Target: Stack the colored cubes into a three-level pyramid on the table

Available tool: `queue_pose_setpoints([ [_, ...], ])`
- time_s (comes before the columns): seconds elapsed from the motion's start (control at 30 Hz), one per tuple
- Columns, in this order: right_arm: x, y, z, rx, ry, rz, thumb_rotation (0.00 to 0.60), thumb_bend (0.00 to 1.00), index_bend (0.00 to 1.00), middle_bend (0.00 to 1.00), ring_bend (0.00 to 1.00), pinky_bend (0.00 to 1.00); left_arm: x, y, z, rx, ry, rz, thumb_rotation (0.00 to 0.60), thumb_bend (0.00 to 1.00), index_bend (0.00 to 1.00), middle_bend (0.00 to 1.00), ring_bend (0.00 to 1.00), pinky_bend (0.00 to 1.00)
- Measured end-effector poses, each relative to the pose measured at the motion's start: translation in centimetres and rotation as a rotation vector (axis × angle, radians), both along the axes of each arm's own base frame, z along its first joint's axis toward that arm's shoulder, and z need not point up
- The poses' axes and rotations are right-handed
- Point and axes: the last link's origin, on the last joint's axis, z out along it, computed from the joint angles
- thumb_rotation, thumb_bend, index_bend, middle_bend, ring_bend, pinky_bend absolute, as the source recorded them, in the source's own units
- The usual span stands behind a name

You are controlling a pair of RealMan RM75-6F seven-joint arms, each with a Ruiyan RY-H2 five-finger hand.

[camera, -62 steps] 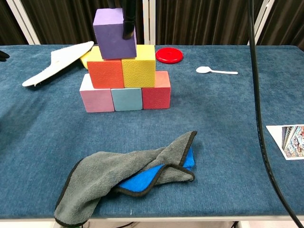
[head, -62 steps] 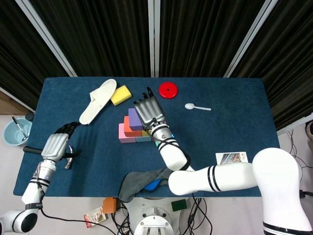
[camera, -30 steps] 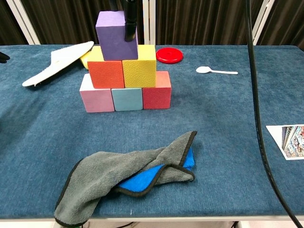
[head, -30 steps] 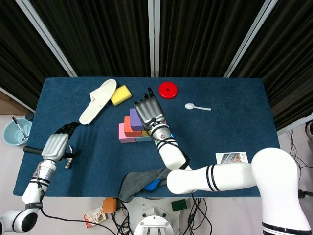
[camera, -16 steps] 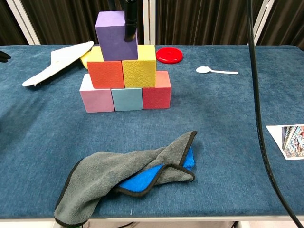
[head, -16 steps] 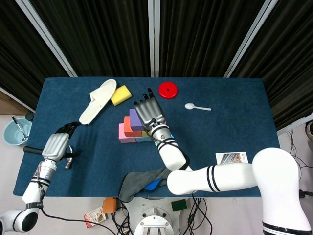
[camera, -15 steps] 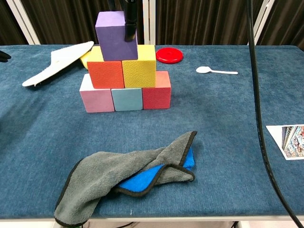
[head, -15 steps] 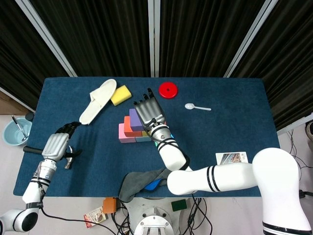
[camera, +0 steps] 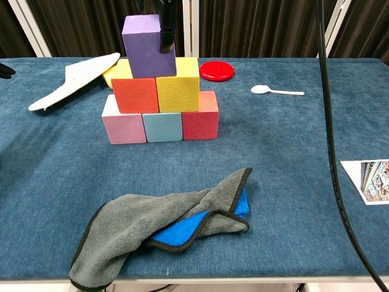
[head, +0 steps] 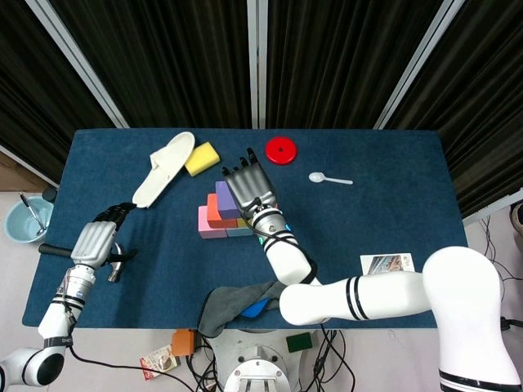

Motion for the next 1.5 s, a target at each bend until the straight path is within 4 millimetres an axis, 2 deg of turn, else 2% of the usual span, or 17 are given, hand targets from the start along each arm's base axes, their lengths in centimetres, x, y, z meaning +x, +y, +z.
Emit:
queue_pose_setpoints([
  [0.27,0.04,-0.06,0.05,-0.013,-0.012,-0.001,0.6,0.13,0.26,0.43,0.14,0.0,-0.01,-0.02,0.06,0.0,0.001,0.001,0.6,0.17,0.11,0.09,0.09,0.18],
  [0.87,-0.07,0.11,-0.31,-0.009,0.004,-0.011,0.6,0.13,0.27,0.41,0.14,0.0,-0.09,-0.03,-0.03,-0.002,0.001,0.001,0.6,0.17,0.11,0.09,0.09,0.17],
  [1.17,-0.05,0.2,-0.28,0.005,0.002,-0.016,0.6,0.13,0.14,0.27,0.13,0.0,-0.01,0.11,-0.15,-0.004,-0.001,-0.002,0.6,0.17,0.11,0.09,0.09,0.18],
  [1.27,-0.04,0.19,-0.2,0.009,-0.001,-0.018,0.6,0.13,0.12,0.25,0.12,0.0,0.05,0.17,-0.16,-0.005,-0.001,-0.004,0.6,0.17,0.11,0.09,0.09,0.18],
  [1.5,-0.05,0.22,-0.07,0.011,-0.004,-0.017,0.6,0.01,0.06,0.21,0.11,0.0,0.11,0.25,-0.01,-0.001,0.002,-0.005,0.6,0.17,0.11,0.09,0.09,0.18],
])
